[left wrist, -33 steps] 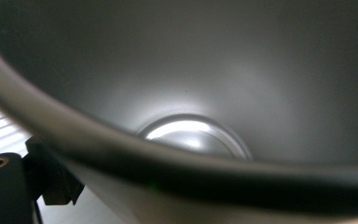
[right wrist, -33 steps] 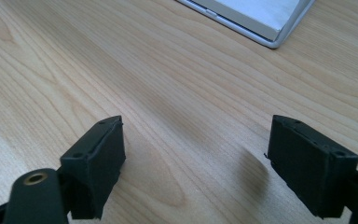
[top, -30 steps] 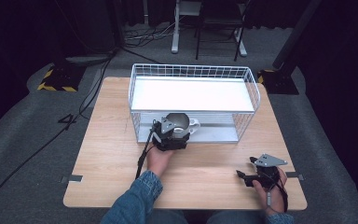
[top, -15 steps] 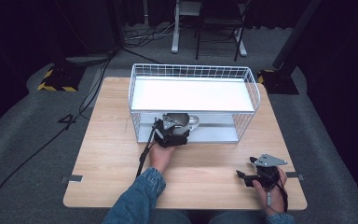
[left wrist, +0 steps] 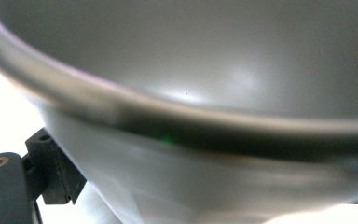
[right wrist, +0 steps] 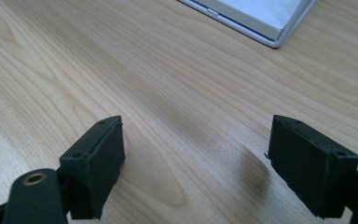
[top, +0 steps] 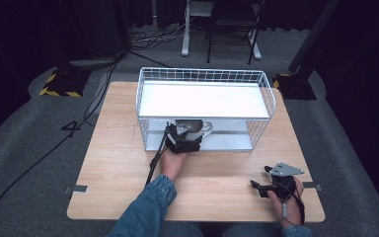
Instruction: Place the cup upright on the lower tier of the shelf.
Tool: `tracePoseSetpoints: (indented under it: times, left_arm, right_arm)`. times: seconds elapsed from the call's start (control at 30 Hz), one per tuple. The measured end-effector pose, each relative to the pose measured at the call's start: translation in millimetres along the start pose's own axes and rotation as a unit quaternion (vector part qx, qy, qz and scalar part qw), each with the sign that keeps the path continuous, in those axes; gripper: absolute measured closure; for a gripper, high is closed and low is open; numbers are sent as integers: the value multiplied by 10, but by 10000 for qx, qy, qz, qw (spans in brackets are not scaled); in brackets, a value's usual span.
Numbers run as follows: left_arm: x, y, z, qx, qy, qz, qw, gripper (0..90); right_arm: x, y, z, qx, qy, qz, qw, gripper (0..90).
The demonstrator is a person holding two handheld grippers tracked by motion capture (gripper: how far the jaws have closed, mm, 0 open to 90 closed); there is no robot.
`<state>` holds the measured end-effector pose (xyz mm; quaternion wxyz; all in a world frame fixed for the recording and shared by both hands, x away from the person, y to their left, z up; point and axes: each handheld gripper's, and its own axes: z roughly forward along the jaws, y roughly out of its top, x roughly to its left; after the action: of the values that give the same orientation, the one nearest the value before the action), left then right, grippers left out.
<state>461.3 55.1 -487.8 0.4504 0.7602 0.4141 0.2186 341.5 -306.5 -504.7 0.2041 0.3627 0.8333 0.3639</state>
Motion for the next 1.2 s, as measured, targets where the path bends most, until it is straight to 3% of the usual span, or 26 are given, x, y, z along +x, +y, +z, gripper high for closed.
tracePoseSetpoints:
  times: [0.7,0.77,0.87,1.07,1.1,1.2]
  left_arm:
    - [9,57,44,27,-29,-49,10000,65]
    - [-1,80,-9,-119,6,-141,9998,8]
    - [-9,90,-53,-187,21,-161,9997,0]
    - [-40,39,-273,-367,-109,27,9993,0]
    - [-57,25,-322,-435,-12,-69,9990,0]
    - [-49,-7,-460,-500,-33,-107,9987,0]
  right_arm:
    - [4,-1,-1,-2,-6,-5,10000,187]
    - [4,0,-1,-3,-4,-9,10000,187]
    - [5,-1,-1,-8,4,-12,10000,187]
    - [6,0,0,-12,11,-38,10000,187]
    - [6,0,1,-14,10,-41,10000,187]
    - [3,2,2,-5,34,-30,10000,187]
